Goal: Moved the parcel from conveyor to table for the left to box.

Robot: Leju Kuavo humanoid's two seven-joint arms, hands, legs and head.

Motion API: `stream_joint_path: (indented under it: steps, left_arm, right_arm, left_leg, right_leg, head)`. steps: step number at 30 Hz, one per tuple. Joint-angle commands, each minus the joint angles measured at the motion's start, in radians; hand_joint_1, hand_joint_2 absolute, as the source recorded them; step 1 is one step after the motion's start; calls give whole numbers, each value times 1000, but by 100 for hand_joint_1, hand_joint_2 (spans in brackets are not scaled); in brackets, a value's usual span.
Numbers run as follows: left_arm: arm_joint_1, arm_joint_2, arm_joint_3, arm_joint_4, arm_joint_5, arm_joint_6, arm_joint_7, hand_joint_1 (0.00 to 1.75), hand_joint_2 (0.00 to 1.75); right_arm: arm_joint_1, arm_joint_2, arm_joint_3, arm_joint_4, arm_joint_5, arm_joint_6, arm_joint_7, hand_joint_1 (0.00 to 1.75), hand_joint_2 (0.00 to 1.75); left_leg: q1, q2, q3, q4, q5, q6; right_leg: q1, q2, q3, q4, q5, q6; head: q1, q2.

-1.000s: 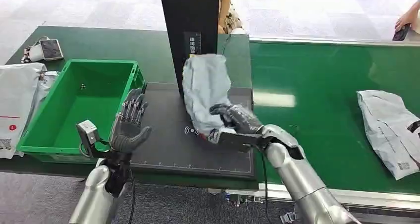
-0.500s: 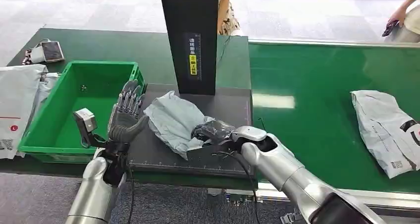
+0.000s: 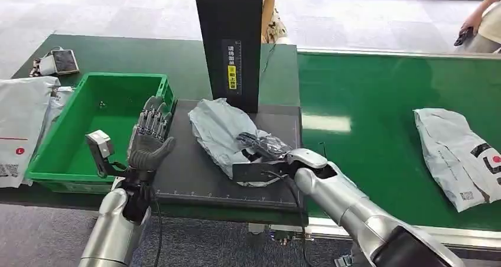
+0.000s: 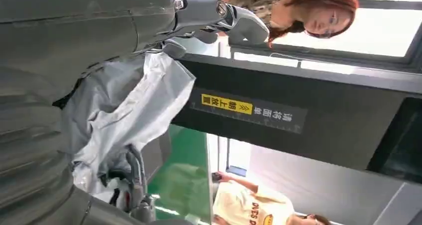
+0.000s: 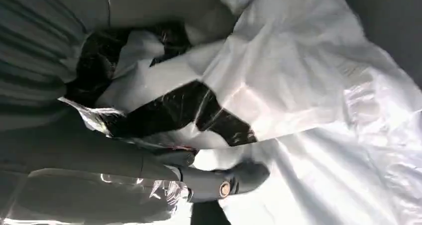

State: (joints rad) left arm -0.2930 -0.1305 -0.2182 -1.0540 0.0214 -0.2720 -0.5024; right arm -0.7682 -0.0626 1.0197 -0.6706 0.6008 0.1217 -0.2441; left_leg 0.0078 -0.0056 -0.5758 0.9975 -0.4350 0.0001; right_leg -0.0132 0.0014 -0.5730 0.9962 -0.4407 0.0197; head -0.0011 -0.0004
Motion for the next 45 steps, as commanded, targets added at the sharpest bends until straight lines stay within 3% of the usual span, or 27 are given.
stream_joint_path:
  steps: [1, 2, 5, 9, 13, 14, 15, 19, 22, 25, 28, 35, 37, 41, 45]
  left_arm:
    - [-17, 29, -19, 30, 3, -2, 2, 0, 175]
    - [-2, 26, -22, 10, 2, -8, -6, 0, 175]
    - [23, 20, -35, -18, -20, -28, -11, 0, 175]
    - [-11, 13, -44, 24, -28, -31, -15, 0, 175]
    - [-34, 23, -72, 45, -62, -14, -19, 0, 175]
    - [-36, 26, -79, 42, -71, -14, -22, 0, 175]
    - [-33, 30, -89, 36, -89, -5, -27, 0, 175]
    - [-46, 12, -144, 101, -196, 42, -79, 0, 175]
    - [-55, -12, -165, 116, -229, 56, -92, 0, 175]
    - [-45, -9, -208, 89, -300, 86, -87, 0, 175]
    - [-38, -3, -282, 49, -495, 210, -37, 0, 175]
    - [-41, -9, -277, 48, -502, 213, -29, 0, 175]
    - [-105, -20, -386, 94, -780, 341, 82, 0, 175]
    - [-278, -110, -515, 313, -1034, 334, 208, 0, 175]
    - [-416, -187, -590, 535, -1143, 270, 240, 0, 175]
  right_arm:
    - [16, -17, -19, 46, -1, 2, 0, 0, 0]
    - [59, -29, -103, 0, -72, -83, -61, 0, 0]
    - [212, -82, -296, -203, -184, -194, -168, 0, 0]
    - [383, -39, -562, -405, -435, -148, -213, 0, 0]
    - [425, 6, -679, -445, -588, -38, -246, 0, 0]
    - [424, 18, -695, -440, -612, -9, -248, 0, 175]
    - [428, 37, -706, -442, -615, -5, -258, 0, 175]
    - [497, 84, -781, -550, -709, 207, -335, 0, 175]
    - [506, 82, -849, -614, -756, 245, -329, 0, 175]
    - [538, 90, -938, -682, -752, 229, -333, 0, 175]
    - [578, 104, -1025, -771, -730, 204, -325, 0, 175]
    - [581, 114, -1034, -776, -726, 210, -313, 0, 175]
    - [595, 126, -1073, -804, -722, 207, -314, 0, 175]
    - [571, 152, -1099, -783, -701, 237, -290, 0, 175]
    - [507, 174, -1074, -736, -690, 244, -294, 0, 175]
  left_leg:
    - [0, -1, 0, -1, 0, 0]
    - [0, -1, -1, -2, 1, 0]
    - [1, -3, -2, -2, 0, 0]
    - [1, -6, -7, -1, 0, 0]
    - [0, -3, -9, -1, -2, -1]
    - [0, -4, -9, -1, -2, -1]
    - [0, -4, -11, -1, -1, -1]
    - [0, -2, -10, -2, -2, -1]
    - [0, -4, -13, -1, -1, -1]
    - [0, -4, -12, -1, -2, -1]
    - [0, -5, -13, -1, -2, -1]
    - [-1, -2, -12, -1, -3, -1]
    - [-1, -4, -14, -1, -2, -1]
    - [-1, -8, -15, 0, -1, -1]
    - [-1, -5, -14, 0, -1, 0]
  right_leg:
    - [0, -1, 0, -1, 0, -1]
    - [0, -1, -1, -2, 0, -1]
    - [1, -3, -1, -3, -1, -1]
    - [1, -6, -4, -2, -3, -1]
    - [0, -3, -7, -1, -3, -1]
    - [0, -3, -7, -1, -3, -1]
    - [0, -3, -9, 0, -3, -1]
    - [0, -2, -9, -1, -3, -1]
    - [0, -4, -12, 0, -4, -1]
    - [0, -4, -11, -1, -4, -1]
    - [0, -5, -12, -1, -4, 0]
    - [-1, -2, -12, -1, -4, -1]
    - [0, -3, -13, 0, -4, -1]
    - [0, -8, -14, 0, -4, -1]
    - [0, -5, -12, -1, -3, 0]
  head:
    - [0, 0]
    - [0, 0]
    - [0, 0]
    - [0, 0]
    - [0, 0]
    - [0, 0]
    - [0, 0]
    - [0, 0]
    - [0, 0]
    - [0, 0]
    - [0, 0]
    - [0, 0]
    - [0, 0]
    - [0, 0]
    - [0, 0]
